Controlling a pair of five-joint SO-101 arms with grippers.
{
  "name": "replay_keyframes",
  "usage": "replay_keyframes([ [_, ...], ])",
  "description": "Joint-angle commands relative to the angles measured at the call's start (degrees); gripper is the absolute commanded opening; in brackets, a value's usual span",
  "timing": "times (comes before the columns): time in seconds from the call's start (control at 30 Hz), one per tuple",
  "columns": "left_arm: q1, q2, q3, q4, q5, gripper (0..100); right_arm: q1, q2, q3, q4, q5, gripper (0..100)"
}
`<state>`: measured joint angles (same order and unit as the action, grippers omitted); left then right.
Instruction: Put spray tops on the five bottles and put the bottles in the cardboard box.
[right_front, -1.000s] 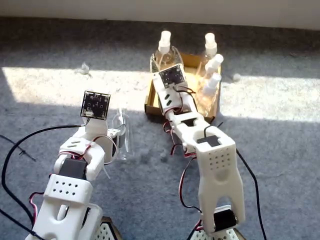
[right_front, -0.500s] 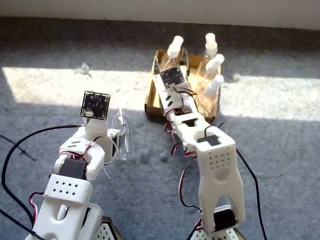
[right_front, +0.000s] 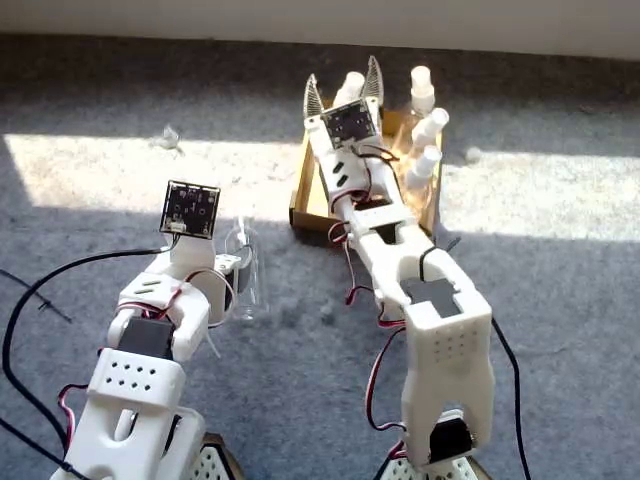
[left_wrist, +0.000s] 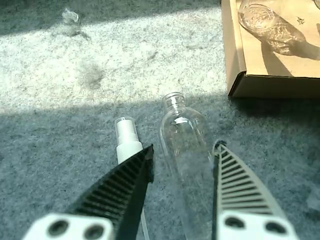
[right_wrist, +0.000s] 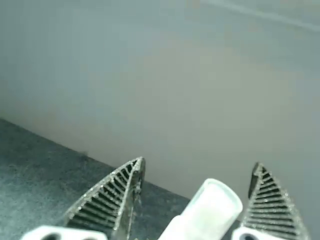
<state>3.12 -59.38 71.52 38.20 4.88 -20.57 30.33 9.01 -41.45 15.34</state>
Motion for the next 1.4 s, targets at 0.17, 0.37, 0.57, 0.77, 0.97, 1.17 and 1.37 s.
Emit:
replay_keyframes([
  [0.17,-0.57,-0.13,-0.31,-1.05,0.00,19,-0.31,-13.76,-1.19,12.62,0.35,28.3],
  [0.37,-0.57,-0.31,-0.31,-1.05,0.00,19,-0.31,-26.68,-1.27,28.88,0.62,28.3],
  [0.57,-7.25,-0.48,-2.07,-2.02,0.00,19,-4.70,-41.01,-1.01,53.76,0.70,28.3],
  [0.77,-28.00,0.22,-11.65,0.62,-0.88,19,-15.96,-52.53,1.54,75.21,0.44,28.3],
  [0.97,-44.09,6.46,-16.22,6.33,-13.10,19,-23.87,-58.86,13.93,85.23,0.44,28.3],
  [1.17,-51.82,28.00,-29.85,3.78,-19.69,19,-25.71,-56.22,19.30,85.67,-4.57,28.3],
  [1.37,-56.22,54.29,-52.00,8.53,-19.78,19,-27.03,-40.66,5.93,94.90,-13.71,28.3],
])
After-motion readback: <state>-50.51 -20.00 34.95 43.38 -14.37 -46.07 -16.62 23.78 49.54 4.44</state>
